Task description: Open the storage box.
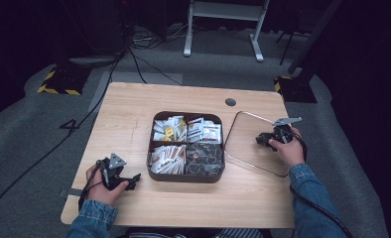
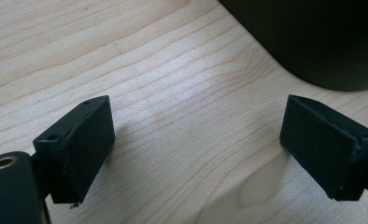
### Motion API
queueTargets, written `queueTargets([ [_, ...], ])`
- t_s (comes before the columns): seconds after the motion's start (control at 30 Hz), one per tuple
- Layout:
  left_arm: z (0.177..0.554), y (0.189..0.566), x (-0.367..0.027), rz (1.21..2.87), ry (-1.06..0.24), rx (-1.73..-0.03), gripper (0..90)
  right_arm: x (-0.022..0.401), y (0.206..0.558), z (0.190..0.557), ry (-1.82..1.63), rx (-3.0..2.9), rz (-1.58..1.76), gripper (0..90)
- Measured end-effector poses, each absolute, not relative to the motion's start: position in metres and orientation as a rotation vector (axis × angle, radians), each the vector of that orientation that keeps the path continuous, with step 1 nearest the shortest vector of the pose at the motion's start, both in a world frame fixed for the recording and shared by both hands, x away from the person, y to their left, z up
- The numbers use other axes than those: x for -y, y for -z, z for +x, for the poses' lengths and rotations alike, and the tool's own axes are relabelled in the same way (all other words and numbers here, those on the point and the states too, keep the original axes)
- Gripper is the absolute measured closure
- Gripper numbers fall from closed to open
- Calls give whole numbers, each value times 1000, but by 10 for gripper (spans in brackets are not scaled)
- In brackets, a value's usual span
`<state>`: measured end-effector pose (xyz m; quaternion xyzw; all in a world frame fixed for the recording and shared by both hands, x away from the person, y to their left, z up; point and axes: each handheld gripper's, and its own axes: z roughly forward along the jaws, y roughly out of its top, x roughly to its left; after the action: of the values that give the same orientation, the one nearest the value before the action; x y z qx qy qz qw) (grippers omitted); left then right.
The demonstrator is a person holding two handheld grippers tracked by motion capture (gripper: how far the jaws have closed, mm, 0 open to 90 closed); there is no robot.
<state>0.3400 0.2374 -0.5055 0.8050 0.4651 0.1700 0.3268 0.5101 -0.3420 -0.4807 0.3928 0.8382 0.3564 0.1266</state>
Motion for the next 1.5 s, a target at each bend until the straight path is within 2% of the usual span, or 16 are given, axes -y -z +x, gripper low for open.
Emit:
queueTargets([
  [0.37, 340, 506, -237, 2109, -445, -1218, 105, 341, 487, 510, -1051, -2426, 1140, 580],
  [0.4, 340, 506, -237, 2109, -445, -1218, 104, 341, 488, 509, -1081, -2403, 1144, 528],
  [0.6, 340, 506, -237, 2109, -446, -1218, 105, 343, 488, 507, -1084, -2369, 1146, 443],
  [0.73, 340, 505, -237, 2110, -445, -1218, 107, 343, 486, 502, -1111, -2328, 1162, 432],
  [0.87, 339, 505, -236, 2109, -453, -1217, 109, 340, 471, 482, -1185, -2251, 1114, 418],
  [1.1, 338, 498, -234, 2099, -432, -1214, 214, 335, 461, 437, -1355, -2205, 1084, 429],
  [1.43, 338, 462, -233, 2044, -424, -1204, 345, 306, 477, 394, -1263, -2428, 974, 441],
  [1.5, 338, 456, -232, 2030, -423, -1192, 348, 301, 480, 390, -1259, -2449, 957, 433],
])
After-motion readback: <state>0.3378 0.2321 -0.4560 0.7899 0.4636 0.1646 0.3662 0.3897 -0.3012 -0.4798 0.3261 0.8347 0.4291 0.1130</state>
